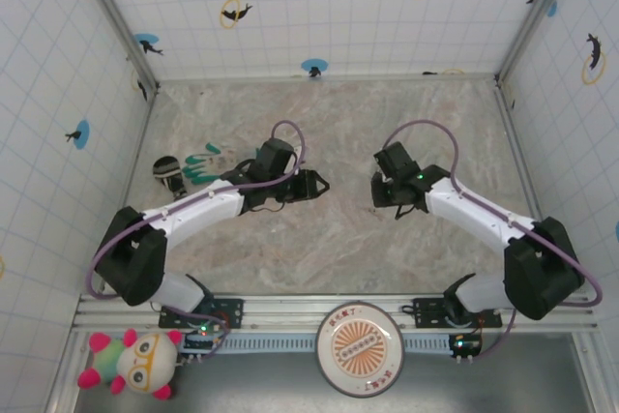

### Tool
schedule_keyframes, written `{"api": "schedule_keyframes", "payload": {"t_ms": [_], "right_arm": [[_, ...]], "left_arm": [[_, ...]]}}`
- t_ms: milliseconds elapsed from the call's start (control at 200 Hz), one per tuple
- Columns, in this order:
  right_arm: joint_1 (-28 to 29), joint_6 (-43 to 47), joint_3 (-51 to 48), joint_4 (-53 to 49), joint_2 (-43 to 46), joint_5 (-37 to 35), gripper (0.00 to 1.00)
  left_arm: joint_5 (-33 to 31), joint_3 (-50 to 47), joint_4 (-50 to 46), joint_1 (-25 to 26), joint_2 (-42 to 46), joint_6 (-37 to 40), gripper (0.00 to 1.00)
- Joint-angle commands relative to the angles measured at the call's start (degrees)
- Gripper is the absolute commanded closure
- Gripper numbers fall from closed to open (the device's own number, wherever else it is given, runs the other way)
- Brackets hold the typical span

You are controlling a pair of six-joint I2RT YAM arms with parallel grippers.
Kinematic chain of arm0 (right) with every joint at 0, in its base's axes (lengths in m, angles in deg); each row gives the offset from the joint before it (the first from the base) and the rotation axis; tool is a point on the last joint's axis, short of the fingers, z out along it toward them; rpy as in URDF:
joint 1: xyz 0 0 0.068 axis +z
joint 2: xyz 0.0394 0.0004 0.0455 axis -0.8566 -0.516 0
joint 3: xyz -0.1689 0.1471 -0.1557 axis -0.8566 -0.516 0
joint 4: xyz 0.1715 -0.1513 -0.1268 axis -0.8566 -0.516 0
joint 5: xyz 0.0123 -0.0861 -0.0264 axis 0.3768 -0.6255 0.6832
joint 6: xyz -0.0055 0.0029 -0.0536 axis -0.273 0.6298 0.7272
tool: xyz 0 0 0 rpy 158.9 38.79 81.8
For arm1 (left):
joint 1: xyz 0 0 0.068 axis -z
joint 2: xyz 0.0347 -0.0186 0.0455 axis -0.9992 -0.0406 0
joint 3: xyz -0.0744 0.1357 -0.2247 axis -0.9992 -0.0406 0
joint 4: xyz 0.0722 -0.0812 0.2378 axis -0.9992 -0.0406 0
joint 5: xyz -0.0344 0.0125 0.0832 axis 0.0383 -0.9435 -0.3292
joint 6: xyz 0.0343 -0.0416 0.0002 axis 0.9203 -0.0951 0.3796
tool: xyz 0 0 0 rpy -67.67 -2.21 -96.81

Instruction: Unlock with the key

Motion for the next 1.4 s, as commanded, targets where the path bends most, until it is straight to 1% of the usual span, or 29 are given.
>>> {"api": "schedule_keyframes", "payload": {"t_ms": [0, 90, 175, 340, 470, 616, 661, 781, 1021, 1101, 1226, 1291, 1391], "right_arm": [[-0.1, 3.4, 2.1, -2.7, -2.8, 3.0, 0.63], [-0.1, 4.2, 2.4, -1.8, -4.7, 3.9, 0.59], [-0.1, 4.9, 3.0, -1.4, -6.9, 4.5, 0.58], [0.1, 5.5, 4.3, 0.0, -10.6, 5.7, 0.61], [0.2, 5.7, 6.3, -0.8, -13.8, 6.0, 0.63], [0.4, 5.8, 7.1, -1.3, -15.6, 6.6, 0.63], [0.4, 5.9, 7.2, -1.3, -16.2, 6.7, 0.65], [0.4, 5.9, 7.5, -1.5, -17.2, 7.0, 0.68], [0.4, 6.2, 7.7, -2.1, -18.5, 6.0, 0.68], [0.4, 6.1, 7.9, -2.3, -19.5, 6.6, 0.75], [0.5, 5.8, 7.7, -2.2, -19.8, 6.6, 0.75], [0.5, 5.7, 7.5, -1.9, -19.6, 6.7, 0.78], [0.7, 5.5, 7.3, -1.8, -19.2, 6.8, 0.75]], "left_arm": [[0.8, 2.0, 1.2, 0.6, 0.2, 0.7, 0.43], [0.5, 1.4, 1.2, 0.8, 0.5, 0.4, 0.43], [0.3, 0.9, 1.2, 0.9, 0.5, 0.1, 0.43], [-0.2, 1.0, 1.3, 0.9, 0.4, 0.0, 0.43], [0.0, 1.4, 1.4, 0.9, 0.1, 0.0, 0.43], [-0.4, 1.0, 1.4, 0.9, 0.3, 0.0, 0.43], [-0.4, 0.9, 1.4, 0.9, 0.4, 0.0, 0.43], [-0.4, 0.9, 1.4, 0.9, 0.1, 0.1, 0.43], [-0.8, 1.0, 1.5, 0.9, -0.1, 0.1, 0.43], [-1.1, 0.7, 1.5, 0.9, -0.1, 0.1, 0.43], [-1.6, 0.4, 1.5, 0.9, 0.0, -0.2, 0.43], [-1.7, 0.2, 1.6, 0.9, 0.2, -0.3, 0.43], [-1.7, 0.2, 1.6, 0.9, 0.2, -0.2, 0.43]]}}
